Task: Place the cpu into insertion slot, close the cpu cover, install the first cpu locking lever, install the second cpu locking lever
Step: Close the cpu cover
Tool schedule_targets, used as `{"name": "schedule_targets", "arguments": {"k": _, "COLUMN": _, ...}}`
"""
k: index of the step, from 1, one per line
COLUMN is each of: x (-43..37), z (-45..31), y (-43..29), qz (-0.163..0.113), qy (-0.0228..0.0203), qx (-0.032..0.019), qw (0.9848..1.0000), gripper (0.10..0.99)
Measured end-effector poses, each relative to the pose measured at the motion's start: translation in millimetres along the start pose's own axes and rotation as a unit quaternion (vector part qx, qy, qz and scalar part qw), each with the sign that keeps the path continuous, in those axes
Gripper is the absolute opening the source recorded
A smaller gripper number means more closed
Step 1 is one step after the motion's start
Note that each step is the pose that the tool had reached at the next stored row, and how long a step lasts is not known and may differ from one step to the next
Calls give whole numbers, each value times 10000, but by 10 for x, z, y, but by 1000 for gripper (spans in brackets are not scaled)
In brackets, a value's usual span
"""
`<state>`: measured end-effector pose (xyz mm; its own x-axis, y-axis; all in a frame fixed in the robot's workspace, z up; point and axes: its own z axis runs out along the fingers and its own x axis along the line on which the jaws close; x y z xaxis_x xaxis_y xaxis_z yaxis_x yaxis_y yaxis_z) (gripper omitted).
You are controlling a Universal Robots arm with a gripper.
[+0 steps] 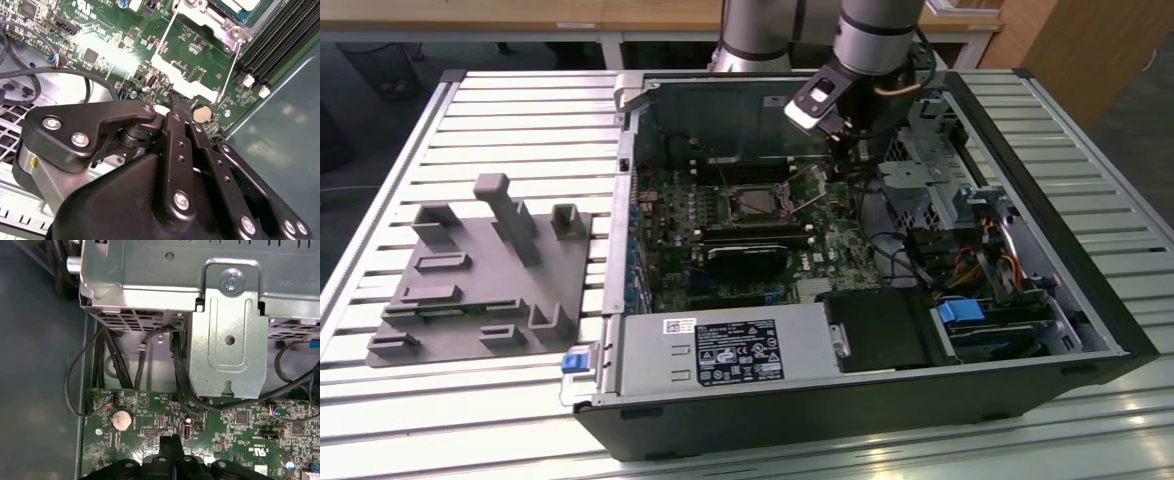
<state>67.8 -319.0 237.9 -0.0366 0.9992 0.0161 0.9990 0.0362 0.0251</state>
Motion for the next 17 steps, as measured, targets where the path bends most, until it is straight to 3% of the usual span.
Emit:
{"name": "schedule_targets", "arguments": {"k": 6, "x": 2, "z": 2, "y": -59, "qz": 1, "qy": 0, "qx": 0, "qw": 10000, "gripper": 106}}
{"name": "schedule_targets", "arguments": {"k": 17, "x": 3, "z": -7, "y": -91, "qz": 1, "qy": -1, "qx": 0, "qw": 10000, "gripper": 106}}
